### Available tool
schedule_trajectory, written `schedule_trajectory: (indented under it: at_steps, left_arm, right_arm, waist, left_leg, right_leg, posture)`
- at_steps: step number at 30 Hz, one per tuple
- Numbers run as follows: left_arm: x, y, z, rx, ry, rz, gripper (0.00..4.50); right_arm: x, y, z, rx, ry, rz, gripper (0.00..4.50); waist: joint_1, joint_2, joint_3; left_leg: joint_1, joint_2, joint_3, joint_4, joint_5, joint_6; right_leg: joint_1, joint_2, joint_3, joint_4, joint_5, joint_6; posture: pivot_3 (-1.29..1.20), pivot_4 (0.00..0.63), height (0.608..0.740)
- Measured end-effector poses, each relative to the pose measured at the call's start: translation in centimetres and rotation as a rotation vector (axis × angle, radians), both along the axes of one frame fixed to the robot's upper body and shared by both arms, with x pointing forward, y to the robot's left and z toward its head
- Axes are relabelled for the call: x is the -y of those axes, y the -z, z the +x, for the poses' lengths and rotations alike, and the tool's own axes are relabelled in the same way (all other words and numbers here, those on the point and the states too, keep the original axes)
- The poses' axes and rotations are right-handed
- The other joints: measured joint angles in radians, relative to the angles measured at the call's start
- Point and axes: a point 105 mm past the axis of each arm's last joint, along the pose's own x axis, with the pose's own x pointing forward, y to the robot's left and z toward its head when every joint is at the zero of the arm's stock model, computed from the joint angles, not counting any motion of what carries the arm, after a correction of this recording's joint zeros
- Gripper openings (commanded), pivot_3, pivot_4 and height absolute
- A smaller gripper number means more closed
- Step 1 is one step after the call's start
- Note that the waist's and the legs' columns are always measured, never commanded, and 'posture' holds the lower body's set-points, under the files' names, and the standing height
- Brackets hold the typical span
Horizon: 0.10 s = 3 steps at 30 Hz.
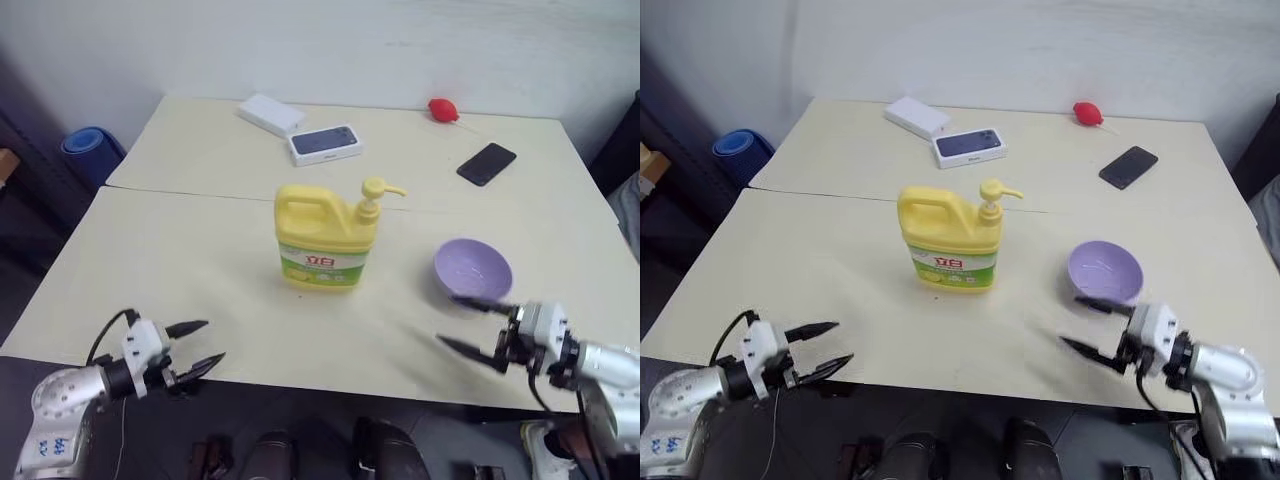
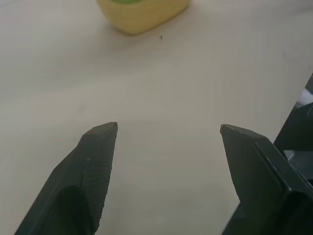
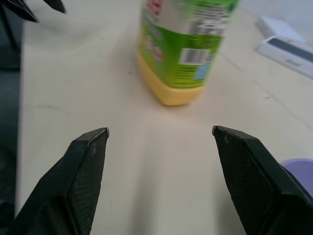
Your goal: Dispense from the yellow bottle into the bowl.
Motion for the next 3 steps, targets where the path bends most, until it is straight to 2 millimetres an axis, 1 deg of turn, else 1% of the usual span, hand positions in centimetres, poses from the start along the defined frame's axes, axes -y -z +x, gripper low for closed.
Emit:
schedule_trajectory:
  at_steps: [1,3]
  left_arm:
    - [0.17,0.23,-0.11,0.015,0.001,0.014,3.59]
    - [0.31,0.53,-0.22,0.029,-0.016,0.025,3.59]
  right_arm:
    - [-0.37,0.55,-0.54,-0.009,-0.018,0.000,4.47]
    - [-0.84,0.89,-0.89,0.026,-0.018,0.017,4.49]
  waist:
    - [0.000,0.000,0.000]
    - [-0.002,0.000,0.000]
  left_leg:
    - [0.004,0.000,0.000,0.000,-0.001,0.001]
    - [0.013,0.002,0.001,-0.002,-0.004,0.000]
  right_leg:
    - [0.004,0.000,0.001,-0.001,0.000,0.000]
    - [0.010,-0.002,0.005,-0.006,-0.001,-0.001]
  posture:
    - [0.00,0.150,0.740]
    - [0.00,0.150,0.740]
